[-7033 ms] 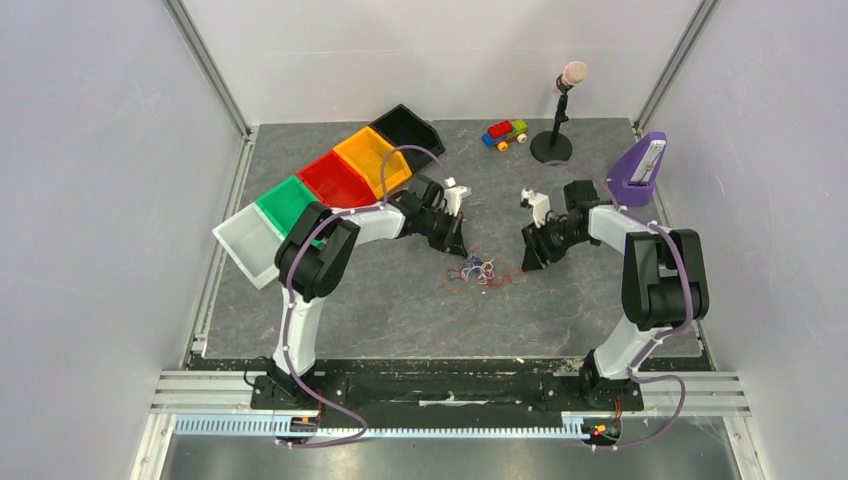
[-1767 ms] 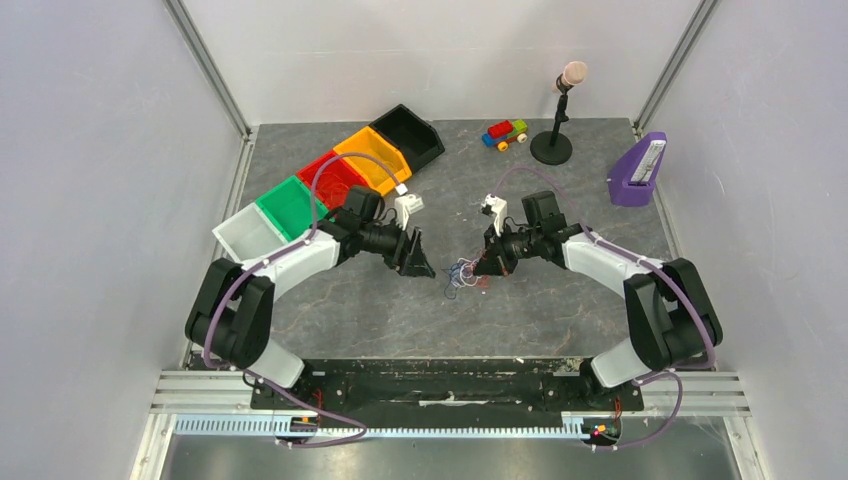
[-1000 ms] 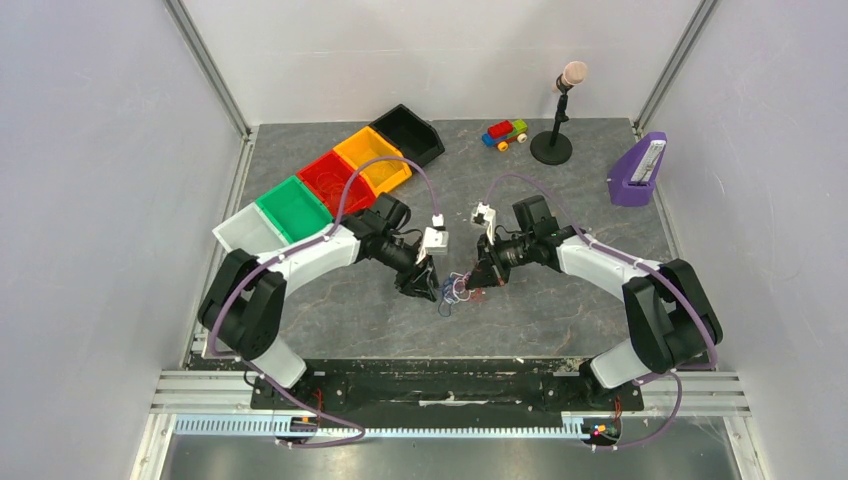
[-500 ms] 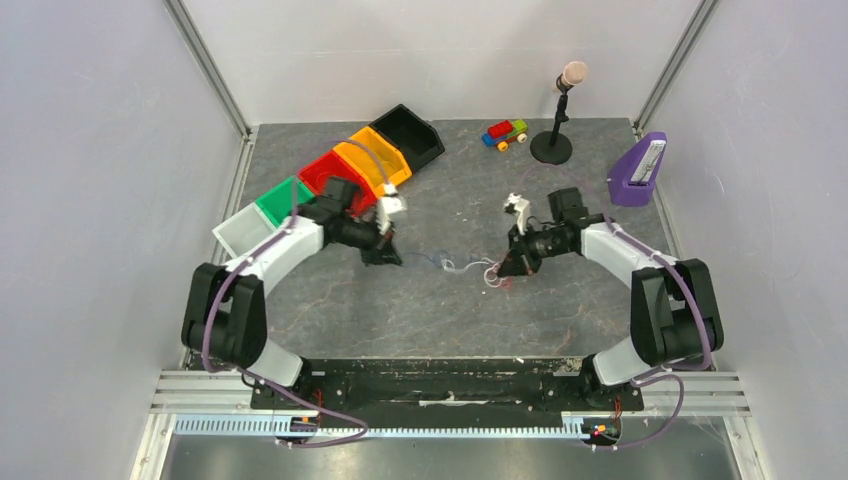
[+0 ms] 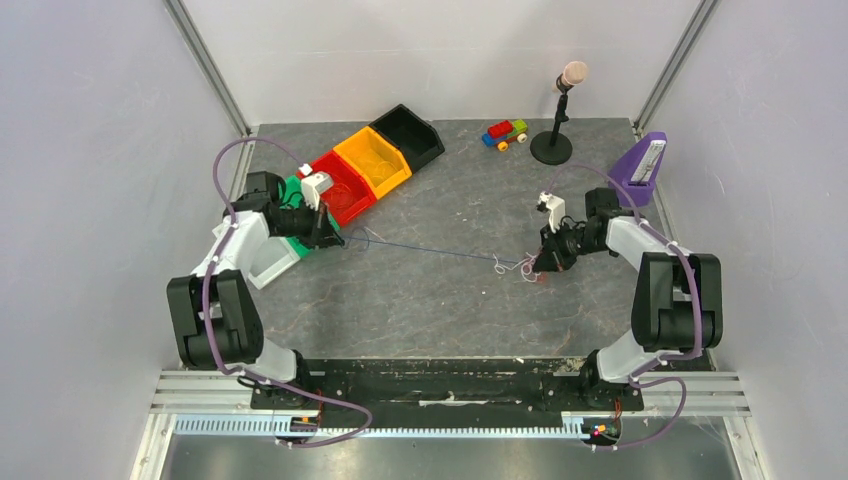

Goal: Untangle the cables

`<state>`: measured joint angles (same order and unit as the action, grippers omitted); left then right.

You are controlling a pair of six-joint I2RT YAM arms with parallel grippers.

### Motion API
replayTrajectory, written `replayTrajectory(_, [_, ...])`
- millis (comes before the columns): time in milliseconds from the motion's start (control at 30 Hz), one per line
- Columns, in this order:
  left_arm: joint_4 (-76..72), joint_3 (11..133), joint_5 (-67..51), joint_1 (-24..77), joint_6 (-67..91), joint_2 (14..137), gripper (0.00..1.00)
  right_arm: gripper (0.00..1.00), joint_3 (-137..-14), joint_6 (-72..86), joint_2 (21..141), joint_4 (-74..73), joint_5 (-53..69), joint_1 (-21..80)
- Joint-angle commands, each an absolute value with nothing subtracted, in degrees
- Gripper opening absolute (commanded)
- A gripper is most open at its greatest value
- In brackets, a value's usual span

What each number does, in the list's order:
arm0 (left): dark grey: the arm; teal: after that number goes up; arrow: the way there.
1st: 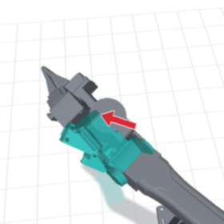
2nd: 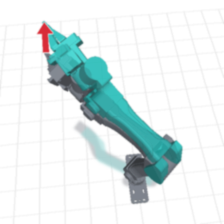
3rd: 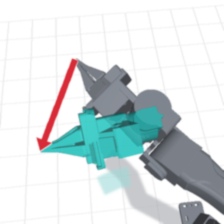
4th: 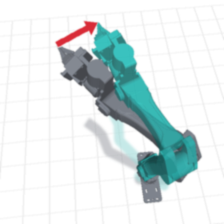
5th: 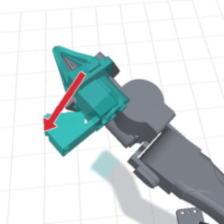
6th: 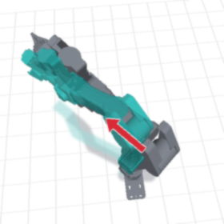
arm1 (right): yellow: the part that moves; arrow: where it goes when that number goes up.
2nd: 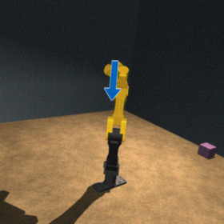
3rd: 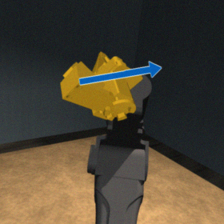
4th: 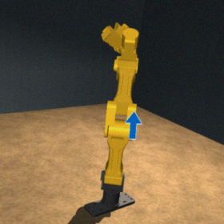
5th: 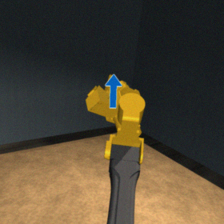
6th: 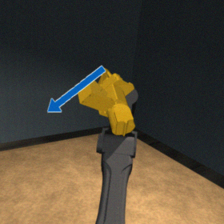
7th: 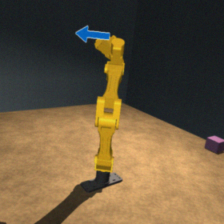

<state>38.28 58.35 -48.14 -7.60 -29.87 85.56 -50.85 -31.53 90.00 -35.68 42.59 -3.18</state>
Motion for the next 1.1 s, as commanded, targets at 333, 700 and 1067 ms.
replayTrajectory(333, [41.0, 65.9, -43.7, -13.0, -32.8, 82.3, 0.02, 0.23, -52.7, -37.6, 95.0, -37.9, 30.1, -10.1])
replayTrajectory(700, [32.9, 76.0, -50.6, -11.3, -15.5, 77.7, 0.02, 0.10, -52.4, -36.9, 94.4, -37.9, 33.0, -10.2])
replayTrajectory(1067, [18.3, 92.3, -38.7, -0.7, 2.5, 85.1, 0.02, 0.03, -53.8, -35.3, 95.1, -38.1, 34.7, -10.3])
